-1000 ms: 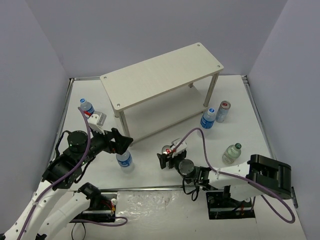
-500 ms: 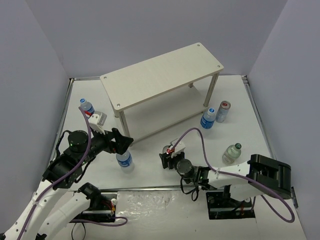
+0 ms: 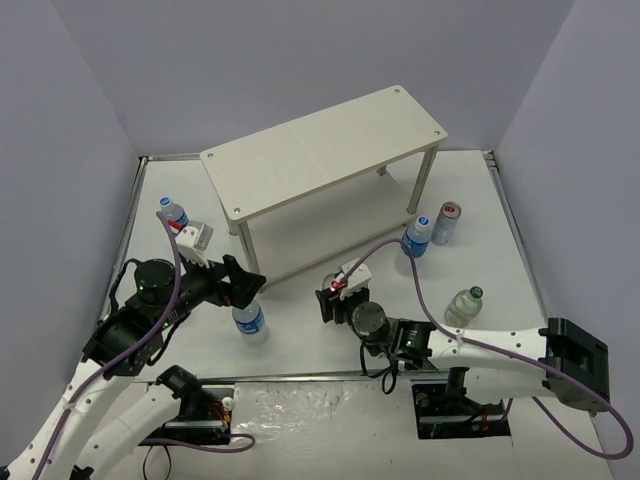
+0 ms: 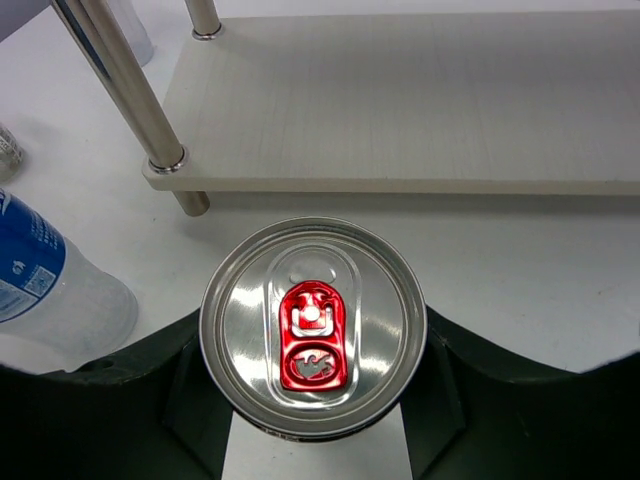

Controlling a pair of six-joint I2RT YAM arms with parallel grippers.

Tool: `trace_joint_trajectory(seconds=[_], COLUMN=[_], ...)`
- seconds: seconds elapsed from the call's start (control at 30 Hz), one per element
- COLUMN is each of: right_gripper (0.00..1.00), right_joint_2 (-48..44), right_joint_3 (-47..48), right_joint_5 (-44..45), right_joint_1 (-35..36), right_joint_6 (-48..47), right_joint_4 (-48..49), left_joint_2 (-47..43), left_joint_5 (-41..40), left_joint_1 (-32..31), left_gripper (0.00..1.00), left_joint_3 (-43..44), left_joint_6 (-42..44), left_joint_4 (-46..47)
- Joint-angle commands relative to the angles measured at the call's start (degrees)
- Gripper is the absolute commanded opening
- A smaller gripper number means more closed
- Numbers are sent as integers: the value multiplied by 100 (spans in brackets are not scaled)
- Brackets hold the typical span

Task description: Place and organize the beverage onto the shelf

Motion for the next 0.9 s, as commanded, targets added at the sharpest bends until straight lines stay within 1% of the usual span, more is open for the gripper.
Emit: trace_joint_trajectory(seconds=[0.0, 0.03, 0.1, 0.23, 0.33, 0.37, 0.47, 0.6, 0.87], right_gripper=[17, 17, 18, 18, 18, 18, 17, 17, 17], right_joint_2=[57, 284, 705, 1304, 1858, 1998, 2456, 2930, 3300], right_joint_3=[681, 944, 1182, 1858, 2316, 2622, 2967, 3214, 3275], right_joint_5=[-175, -387, -826, -924, -970, -917, -925, -943, -1329], right_joint_1=[-274, -597, -872, -943, -1014, -1014, -1075, -1163, -1427], right_joint_6=[-379, -344, -344, -756, -915, -933, -1038, -1073, -854], right_joint_4=[163, 163, 303, 681, 603, 559, 673, 936, 1420], left_joint_2=[-55, -82, -117, -231, -328, -363, -495, -697, -1075], left_joint_5=[-47, -56, -65, -143, -205, -214, -328, -398, -381], left_joint_1=[-19, -19, -19, -19, -19, -19, -19, -19, -11], left_gripper=[94, 94, 94, 94, 94, 94, 94, 94, 94], left_joint_3=[543, 569, 622, 701, 737, 754, 737, 693, 728], left_joint_6=[92, 118, 153, 276, 338, 338, 321, 242, 101], left_joint_4=[-63, -125, -204, -406, -529, -556, -661, -723, -784])
